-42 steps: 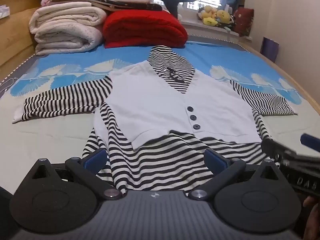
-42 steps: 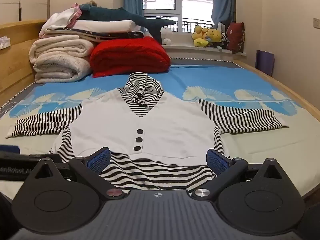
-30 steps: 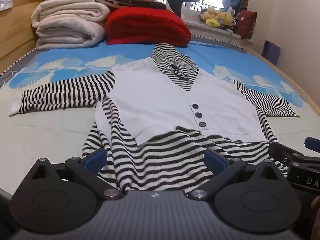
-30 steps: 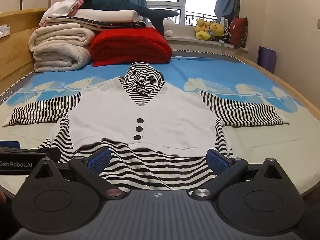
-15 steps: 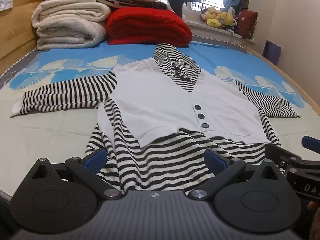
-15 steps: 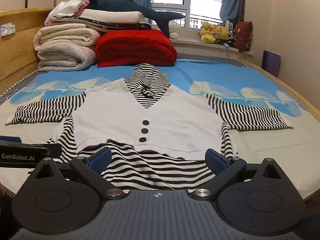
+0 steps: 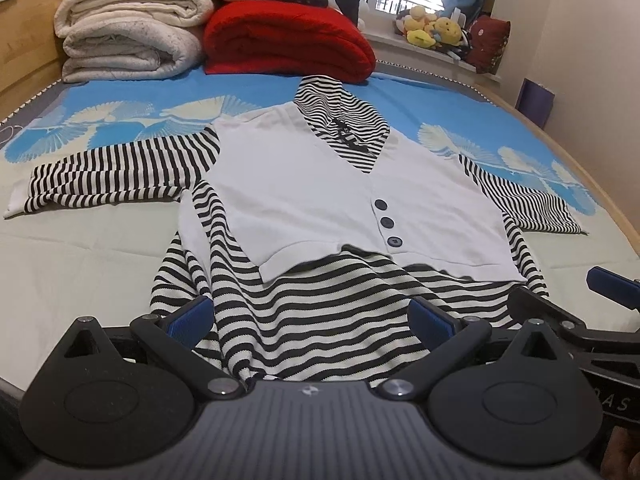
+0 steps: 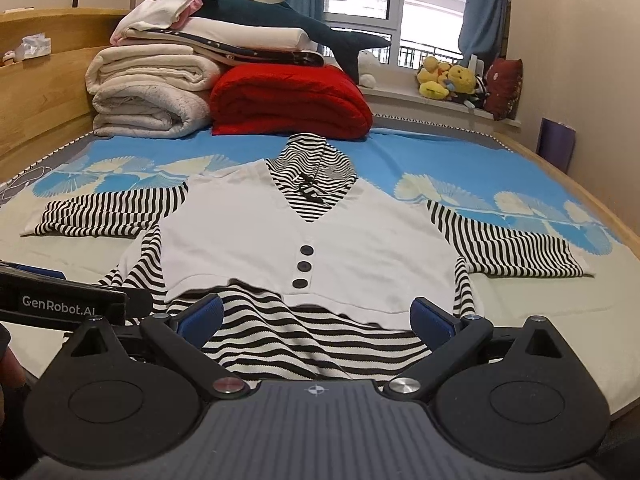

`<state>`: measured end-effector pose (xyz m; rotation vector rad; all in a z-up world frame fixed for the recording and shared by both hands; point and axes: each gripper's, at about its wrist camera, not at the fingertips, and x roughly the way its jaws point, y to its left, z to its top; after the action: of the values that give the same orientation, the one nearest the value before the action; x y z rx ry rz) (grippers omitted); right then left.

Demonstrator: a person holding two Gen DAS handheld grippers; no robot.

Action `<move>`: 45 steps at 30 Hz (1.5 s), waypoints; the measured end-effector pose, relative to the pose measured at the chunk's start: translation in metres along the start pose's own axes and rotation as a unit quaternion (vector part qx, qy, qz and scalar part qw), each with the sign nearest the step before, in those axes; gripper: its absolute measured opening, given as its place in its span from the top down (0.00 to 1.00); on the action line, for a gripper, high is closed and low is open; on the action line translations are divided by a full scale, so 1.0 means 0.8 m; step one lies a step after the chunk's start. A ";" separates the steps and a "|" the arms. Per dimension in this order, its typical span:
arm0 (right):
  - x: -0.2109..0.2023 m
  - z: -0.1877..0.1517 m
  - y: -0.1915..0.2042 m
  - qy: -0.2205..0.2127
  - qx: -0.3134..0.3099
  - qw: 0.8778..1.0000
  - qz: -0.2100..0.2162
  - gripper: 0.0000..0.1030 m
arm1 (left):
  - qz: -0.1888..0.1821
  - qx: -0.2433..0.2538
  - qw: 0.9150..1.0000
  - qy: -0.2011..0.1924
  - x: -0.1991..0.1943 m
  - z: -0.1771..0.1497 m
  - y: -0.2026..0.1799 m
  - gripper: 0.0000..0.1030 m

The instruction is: Fold small clothes

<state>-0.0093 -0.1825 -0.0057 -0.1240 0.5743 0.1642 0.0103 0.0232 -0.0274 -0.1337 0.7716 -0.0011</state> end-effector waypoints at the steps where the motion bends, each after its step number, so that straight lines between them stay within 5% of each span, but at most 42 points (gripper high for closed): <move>1: 0.000 0.000 0.000 0.000 0.001 1.000 0.002 0.04 | 0.000 0.000 1.000 0.000 0.000 0.000 0.000 0.00; 45: 0.006 0.002 -0.005 0.004 0.007 1.000 0.010 0.01 | 0.000 0.002 1.000 0.006 0.004 -0.005 -0.003 0.00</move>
<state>-0.0038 -0.1856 -0.0067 -0.1051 0.5857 0.1787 0.0098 0.0200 -0.0318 -0.1288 0.7843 -0.0031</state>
